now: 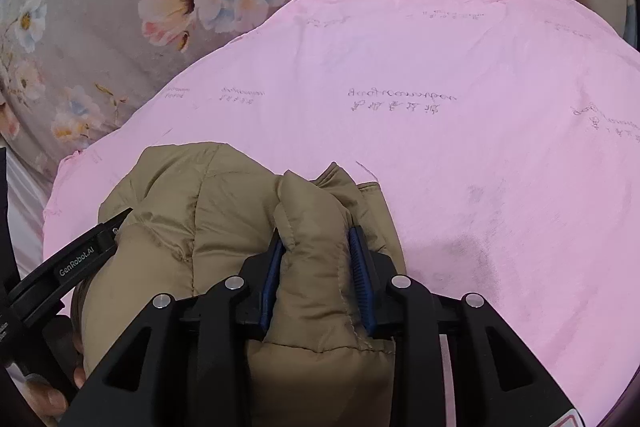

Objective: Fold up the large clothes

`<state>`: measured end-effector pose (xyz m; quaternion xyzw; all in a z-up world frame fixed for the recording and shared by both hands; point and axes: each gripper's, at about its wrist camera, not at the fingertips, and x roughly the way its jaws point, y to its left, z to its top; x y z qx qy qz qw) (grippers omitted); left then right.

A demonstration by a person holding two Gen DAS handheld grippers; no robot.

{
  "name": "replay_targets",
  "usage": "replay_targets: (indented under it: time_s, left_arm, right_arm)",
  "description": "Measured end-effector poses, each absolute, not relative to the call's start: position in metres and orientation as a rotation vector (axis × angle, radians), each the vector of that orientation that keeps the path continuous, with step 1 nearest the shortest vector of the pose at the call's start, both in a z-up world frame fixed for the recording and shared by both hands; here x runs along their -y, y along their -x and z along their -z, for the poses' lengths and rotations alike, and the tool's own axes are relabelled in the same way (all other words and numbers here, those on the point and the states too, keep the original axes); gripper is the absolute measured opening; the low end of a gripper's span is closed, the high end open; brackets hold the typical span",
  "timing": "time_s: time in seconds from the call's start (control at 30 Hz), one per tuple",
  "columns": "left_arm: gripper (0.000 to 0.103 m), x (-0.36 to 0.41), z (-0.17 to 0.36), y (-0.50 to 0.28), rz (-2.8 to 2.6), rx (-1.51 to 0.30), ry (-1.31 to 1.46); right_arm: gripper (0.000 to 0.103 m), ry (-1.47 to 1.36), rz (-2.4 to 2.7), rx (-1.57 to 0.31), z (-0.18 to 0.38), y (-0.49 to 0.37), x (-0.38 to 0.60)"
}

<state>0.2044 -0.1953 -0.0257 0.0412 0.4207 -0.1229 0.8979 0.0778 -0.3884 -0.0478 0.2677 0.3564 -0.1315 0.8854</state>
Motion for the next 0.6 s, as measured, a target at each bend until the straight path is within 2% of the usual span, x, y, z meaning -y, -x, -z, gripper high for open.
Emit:
replay_targets:
  time_s: [0.13,0.23,0.37,0.47,0.5,0.53,0.6]
  left_arm:
    - [0.078,0.188,0.019,-0.203,0.28,-0.883,-0.065]
    - [0.078,0.179,0.001,-0.186,0.276,-0.867,-0.105]
    - [0.078,0.168,-0.026,-0.151,0.322,-0.854,-0.121]
    - [0.078,0.165,-0.033,-0.129,0.35,-0.856,-0.129]
    - [0.078,0.166,-0.033,-0.122,0.358,-0.864,-0.133]
    - [0.078,0.167,-0.031,-0.118,0.362,-0.874,-0.136]
    - [0.078,0.17,-0.023,-0.109,0.374,-0.903,-0.144]
  right_arm:
    - [0.031,-0.626,0.266,-0.727,0.038,-0.063,0.399]
    - [0.04,-0.565,0.304,-0.685,0.009,-0.038,0.392]
    - [0.039,-0.481,0.326,-0.639,-0.023,-0.008,0.381]
    - [0.02,-0.463,0.246,-0.661,-0.029,0.002,0.366]
    - [0.009,-0.457,0.217,-0.687,-0.027,0.002,0.361]
    - [0.004,-0.46,0.185,-0.714,-0.022,0.002,0.356]
    - [0.001,-0.465,0.164,-0.761,-0.011,0.003,0.35]
